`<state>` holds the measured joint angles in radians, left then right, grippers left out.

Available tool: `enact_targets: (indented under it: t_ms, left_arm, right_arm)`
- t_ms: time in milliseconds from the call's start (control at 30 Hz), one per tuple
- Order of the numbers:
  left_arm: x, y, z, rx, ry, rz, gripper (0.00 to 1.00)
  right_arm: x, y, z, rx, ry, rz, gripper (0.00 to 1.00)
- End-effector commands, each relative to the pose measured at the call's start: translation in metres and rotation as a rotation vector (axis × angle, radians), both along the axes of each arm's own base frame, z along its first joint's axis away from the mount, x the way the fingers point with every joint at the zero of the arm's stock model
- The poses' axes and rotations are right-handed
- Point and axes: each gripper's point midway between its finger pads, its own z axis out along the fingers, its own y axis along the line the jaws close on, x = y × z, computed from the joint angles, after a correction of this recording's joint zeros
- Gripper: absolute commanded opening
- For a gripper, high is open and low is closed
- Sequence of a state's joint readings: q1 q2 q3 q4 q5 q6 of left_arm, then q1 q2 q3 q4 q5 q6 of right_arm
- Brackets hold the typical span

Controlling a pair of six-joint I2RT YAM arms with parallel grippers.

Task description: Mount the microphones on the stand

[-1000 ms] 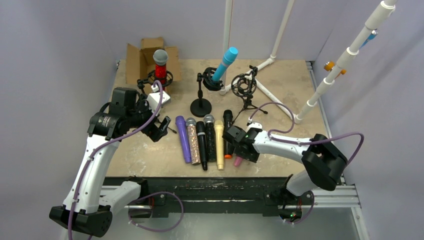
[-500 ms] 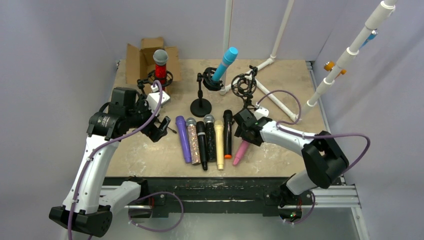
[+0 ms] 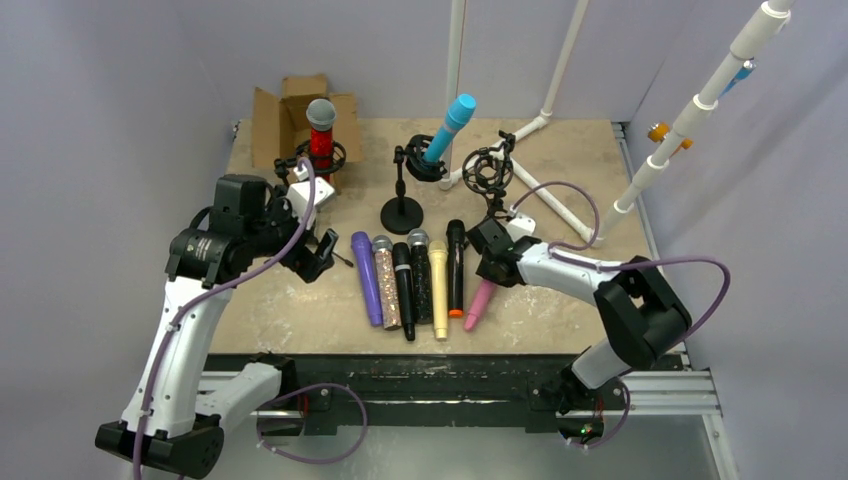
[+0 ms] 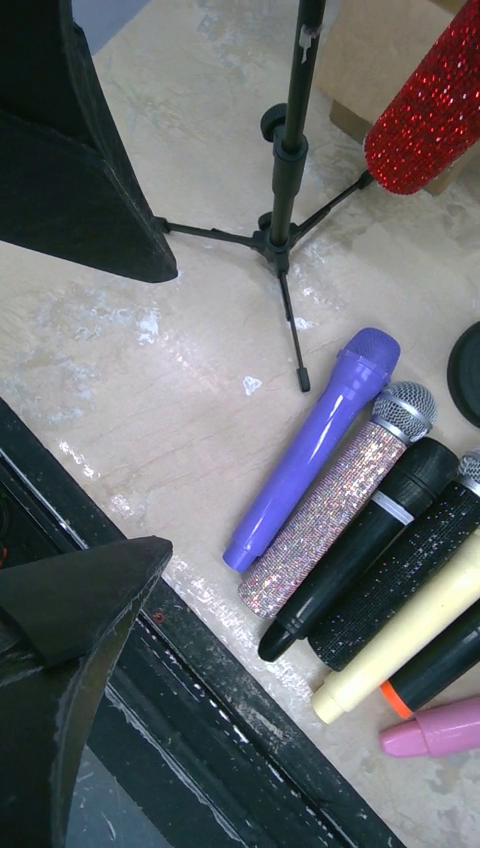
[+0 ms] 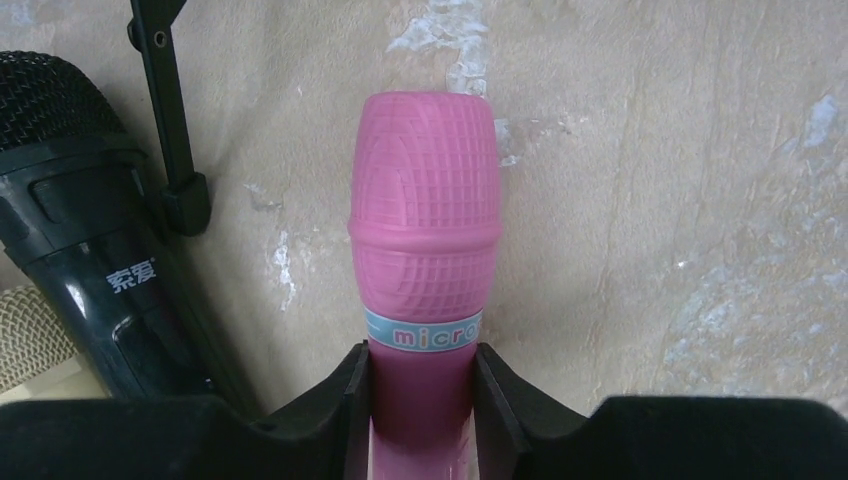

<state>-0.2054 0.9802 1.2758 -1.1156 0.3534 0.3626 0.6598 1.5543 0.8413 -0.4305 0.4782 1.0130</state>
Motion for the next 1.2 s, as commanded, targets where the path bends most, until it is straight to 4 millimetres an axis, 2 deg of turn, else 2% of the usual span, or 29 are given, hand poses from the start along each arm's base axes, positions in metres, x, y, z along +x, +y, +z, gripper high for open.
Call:
enact_targets:
  t_ms: [0,67,200,333,600,667,733,800,933,967,1000,1067,1167]
  left_arm:
    - [0.001,-0.004,0.034,-0.059,-0.092,0.026,1.00]
    - [-0.003,-0.008,0.037,-0.079,-0.097,0.005,1.00]
    - [-0.011,-0.019,0.046,-0.146,-0.114,-0.036,1.00]
    - [-0.019,-0.028,0.053,-0.215,-0.078,-0.034,1.00]
    - [-0.044,-0.053,0.064,-0.334,0.089,-0.141,1.00]
    - [-0.051,-0.058,0.070,-0.368,0.095,-0.178,1.00]
    - [-0.058,-0.063,0.078,-0.405,0.084,-0.210,1.00]
    - [-0.062,-0.067,0.086,-0.437,0.069,-0.229,1.00]
    - [-0.075,-0.075,0.099,-0.495,0.057,-0.299,1.00]
    - [-0.079,-0.077,0.102,-0.511,0.057,-0.320,1.00]
    - [-0.084,-0.079,0.104,-0.525,0.057,-0.339,1.00]
    - [-0.088,-0.081,0.109,-0.554,0.065,-0.344,1.00]
    - [-0.089,-0.083,0.116,-0.580,0.067,-0.338,1.00]
  right_arm:
    - [0.001,-0.006,0.022,0.025,-0.060,-0.022,0.26]
    - [0.001,-0.011,0.040,0.024,-0.103,-0.021,0.17]
    - [-0.006,-0.007,0.093,0.119,-0.221,0.023,0.02]
    - [-0.030,0.010,0.133,0.215,-0.296,0.131,0.00]
    - [-0.101,0.102,0.180,0.453,-0.306,0.527,0.00]
    - [-0.115,0.126,0.201,0.500,-0.341,0.644,0.00]
    - [-0.121,0.145,0.230,0.521,-0.398,0.731,0.00]
    - [-0.117,0.162,0.265,0.523,-0.473,0.797,0.00]
    - [-0.093,0.195,0.342,0.506,-0.661,0.854,0.00]
    - [-0.086,0.204,0.363,0.506,-0.709,0.859,0.00]
    - [-0.080,0.213,0.393,0.512,-0.772,0.864,0.00]
    - [-0.068,0.231,0.423,0.514,-0.848,0.869,0.00]
    - [-0.061,0.255,0.455,0.573,-0.944,0.872,0.00]
